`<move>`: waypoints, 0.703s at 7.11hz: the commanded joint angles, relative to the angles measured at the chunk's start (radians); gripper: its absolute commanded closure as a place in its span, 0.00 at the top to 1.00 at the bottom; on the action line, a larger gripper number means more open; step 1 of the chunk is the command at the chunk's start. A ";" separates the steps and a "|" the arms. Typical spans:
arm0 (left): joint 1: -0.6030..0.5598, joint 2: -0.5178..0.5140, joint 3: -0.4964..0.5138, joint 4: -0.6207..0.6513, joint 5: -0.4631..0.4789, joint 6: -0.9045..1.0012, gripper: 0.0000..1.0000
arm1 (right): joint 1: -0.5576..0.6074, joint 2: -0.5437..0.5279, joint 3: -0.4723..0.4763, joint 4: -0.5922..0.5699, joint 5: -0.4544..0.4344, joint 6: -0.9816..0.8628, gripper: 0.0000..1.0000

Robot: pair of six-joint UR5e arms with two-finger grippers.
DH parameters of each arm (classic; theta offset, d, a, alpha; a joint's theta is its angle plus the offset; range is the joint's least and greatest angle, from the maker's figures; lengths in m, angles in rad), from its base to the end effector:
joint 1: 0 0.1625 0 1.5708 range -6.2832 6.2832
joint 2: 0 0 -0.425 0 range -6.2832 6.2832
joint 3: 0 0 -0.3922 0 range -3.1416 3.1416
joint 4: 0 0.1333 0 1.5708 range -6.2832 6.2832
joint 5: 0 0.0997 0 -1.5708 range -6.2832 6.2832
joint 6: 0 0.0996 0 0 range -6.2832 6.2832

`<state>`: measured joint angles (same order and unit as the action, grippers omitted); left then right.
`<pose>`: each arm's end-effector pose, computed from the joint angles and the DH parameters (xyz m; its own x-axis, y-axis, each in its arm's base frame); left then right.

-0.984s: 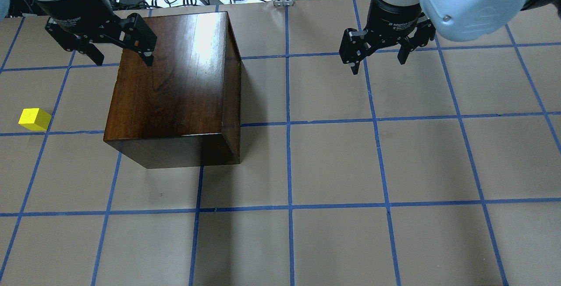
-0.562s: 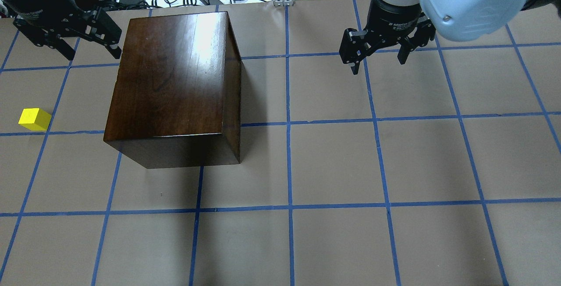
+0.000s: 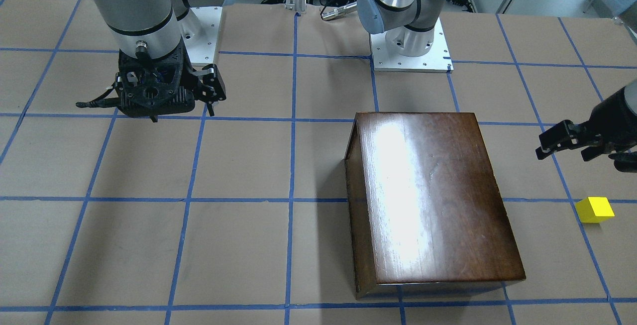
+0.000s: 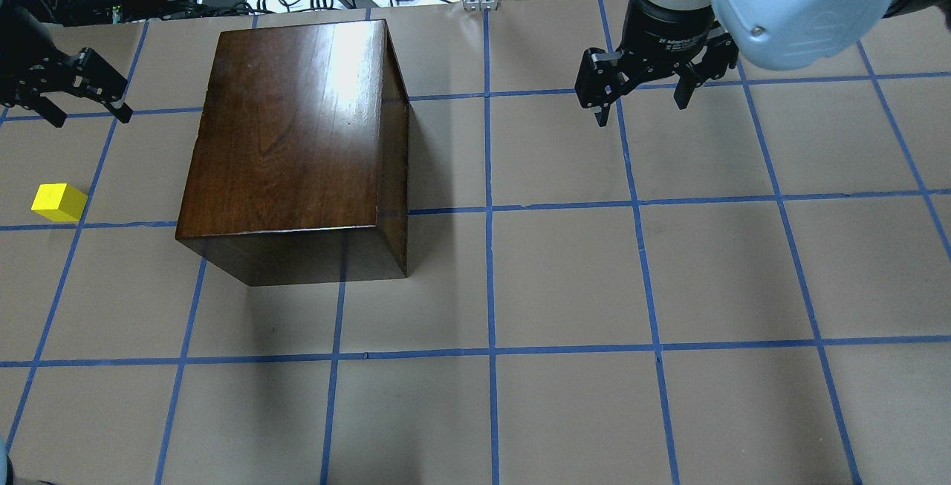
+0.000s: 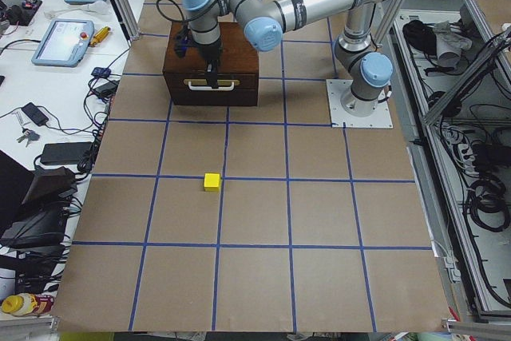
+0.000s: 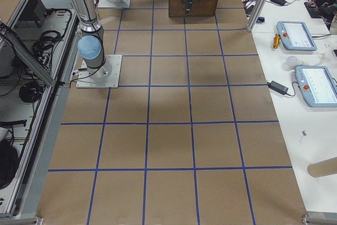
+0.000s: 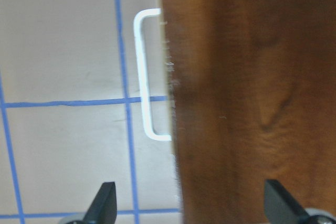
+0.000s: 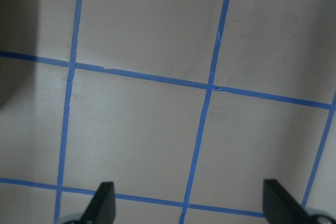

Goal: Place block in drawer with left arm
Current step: 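Lower the left gripper beside the cabinet to the white drawer handle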

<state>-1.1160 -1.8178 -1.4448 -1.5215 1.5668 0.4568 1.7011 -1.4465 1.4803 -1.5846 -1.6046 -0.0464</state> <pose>0.1371 -0.5848 0.4208 -0.9994 0.0008 0.0352 0.0030 0.9980 0.0626 0.1993 -0.5209 0.4695 -0.9838 -0.1764 0.0328 -0.1757 0.9842 0.0215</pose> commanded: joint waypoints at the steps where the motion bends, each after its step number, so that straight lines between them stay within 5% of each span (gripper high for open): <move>1: 0.045 -0.081 -0.006 0.043 -0.064 0.013 1.00 | 0.000 0.000 0.000 0.000 0.000 0.000 1.00; 5: 0.059 -0.127 -0.092 0.050 -0.295 0.020 1.00 | 0.000 0.000 0.000 0.002 0.000 -0.001 1.00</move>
<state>-1.0579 -1.9374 -1.5042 -1.4762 1.3378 0.4771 1.7012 -1.4466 1.4803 -1.5843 -1.6045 -0.0475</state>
